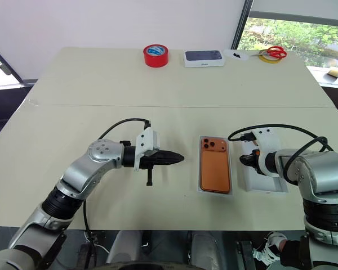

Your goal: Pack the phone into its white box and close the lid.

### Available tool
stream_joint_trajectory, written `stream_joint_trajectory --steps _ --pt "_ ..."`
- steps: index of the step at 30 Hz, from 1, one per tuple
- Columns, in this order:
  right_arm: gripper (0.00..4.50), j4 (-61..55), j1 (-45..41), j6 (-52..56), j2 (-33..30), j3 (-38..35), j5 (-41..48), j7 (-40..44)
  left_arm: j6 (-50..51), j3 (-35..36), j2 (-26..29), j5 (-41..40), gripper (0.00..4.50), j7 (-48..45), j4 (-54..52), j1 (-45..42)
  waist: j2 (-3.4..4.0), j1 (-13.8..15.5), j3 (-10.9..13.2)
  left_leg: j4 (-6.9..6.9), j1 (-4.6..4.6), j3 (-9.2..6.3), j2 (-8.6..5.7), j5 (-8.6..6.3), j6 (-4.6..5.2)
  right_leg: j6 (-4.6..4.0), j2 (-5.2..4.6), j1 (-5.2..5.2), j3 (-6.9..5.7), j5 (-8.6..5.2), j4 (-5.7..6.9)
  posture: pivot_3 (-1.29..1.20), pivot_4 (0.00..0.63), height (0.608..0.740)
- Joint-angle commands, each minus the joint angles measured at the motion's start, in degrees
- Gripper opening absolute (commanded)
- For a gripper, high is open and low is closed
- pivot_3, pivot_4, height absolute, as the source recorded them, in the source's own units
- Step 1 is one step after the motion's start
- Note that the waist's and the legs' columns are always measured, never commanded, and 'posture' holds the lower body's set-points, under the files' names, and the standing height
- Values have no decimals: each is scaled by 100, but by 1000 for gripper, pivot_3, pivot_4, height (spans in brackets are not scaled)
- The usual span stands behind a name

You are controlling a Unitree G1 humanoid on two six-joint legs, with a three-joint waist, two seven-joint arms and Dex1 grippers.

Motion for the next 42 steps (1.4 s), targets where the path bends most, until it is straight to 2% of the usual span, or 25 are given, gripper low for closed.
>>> stream_joint_trajectory --steps 1,5,10,12,14,15,18,19,20,23,28,32,40,42 --pt "35 84 -117 38 -6 -275 285 -329 -150 123 -31 28 0 11 -87 16 0 -1 0 0 0 0 0 0 0 0 0 1 0 0 0 0 150 730" --pt "35 390 -394 38 22 -773 741 -696 -193 185 -27 52 0 37 -36 43 0 -1 0 0 0 2 0 0 0 0 0 -2 0 0 1 0 150 730" --pt "35 1042 -1176 38 163 -1761 2141 -1212 -127 515 -24 -32 0 236 88 49 2 -25 1 -2 0 4 2 0 0 0 2 -7 3 0 9 0 150 730" --pt "35 1352 -1527 38 250 -2122 3494 -1383 -45 798 -45 -120 0 382 240 15 3 -34 1 -3 1 6 3 0 0 0 2 -7 3 0 9 0 150 730" --pt "35 1741 -1844 38 558 -2347 4916 -1906 10 1051 -46 -178 0 494 412 -56 3 -91 1 -2 1 7 4 1 1 0 2 -8 3 0 12 0 150 730" --pt "35 1793 -1829 -87 641 -2261 5563 -2281 8 1113 -30 -167 0 510 465 -81 3 -132 1 -2 1 5 5 1 1 0 4 -7 2 0 13 0 150 730" --pt "35 1500 -1343 -1277 402 -1348 7681 -3535 -34 1193 17 -104 0 511 578 -127 2 -115 1 -2 -2 4 4 1 1 2 2 -6 1 0 13 0 150 730" --pt "35 1395 -1231 -1617 358 -1098 8102 -3776 -49 1209 26 -87 0 509 612 -139 1 -120 2 -1 -4 5 4 -1 3 2 1 -5 1 0 11 0 150 730" --pt "35 1269 -1143 -1932 576 -844 8307 -4002 -80 1227 42 -60 0 507 666 -159 1 -134 2 2 -4 7 3 -3 6 4 1 -5 1 0 10 0 150 730" --pt "35 782 -873 -2645 1513 -283 8385 -4444 -121 1265 69 -44 0 503 739 -189 1 -180 1 4 2 8 6 -3 7 4 4 -5 3 1 16 0 150 730" --pt "35 260 -592 -3308 2369 146 8385 -5234 -149 1270 75 -24 0 500 746 -167 3 -149 1 1 -8 9 7 -3 6 5 3 -15 4 1 17 0 150 730" --pt "35 68 -255 -3438 2478 369 8385 -5506 -151 1229 65 -3 0 525 677 -104 2 -129 1 4 -6 6 6 -3 6 4 1 -9 3 1 16 0 150 730" --pt "35 -81 703 -3631 2443 364 8385 -5762 -184 1014 -20 82 0 462 631 -26 3 -159 0 -1 -2 7 7 -3 6 3 4 -10 5 1 16 0 150 730" --pt "600 -78 790 -3660 2373 309 8385 -5806 -171 944 -99 82 0 455 623 -42 3 -156 0 0 -2 7 7 -3 6 3 3 -10 5 1 16 0 150 730"
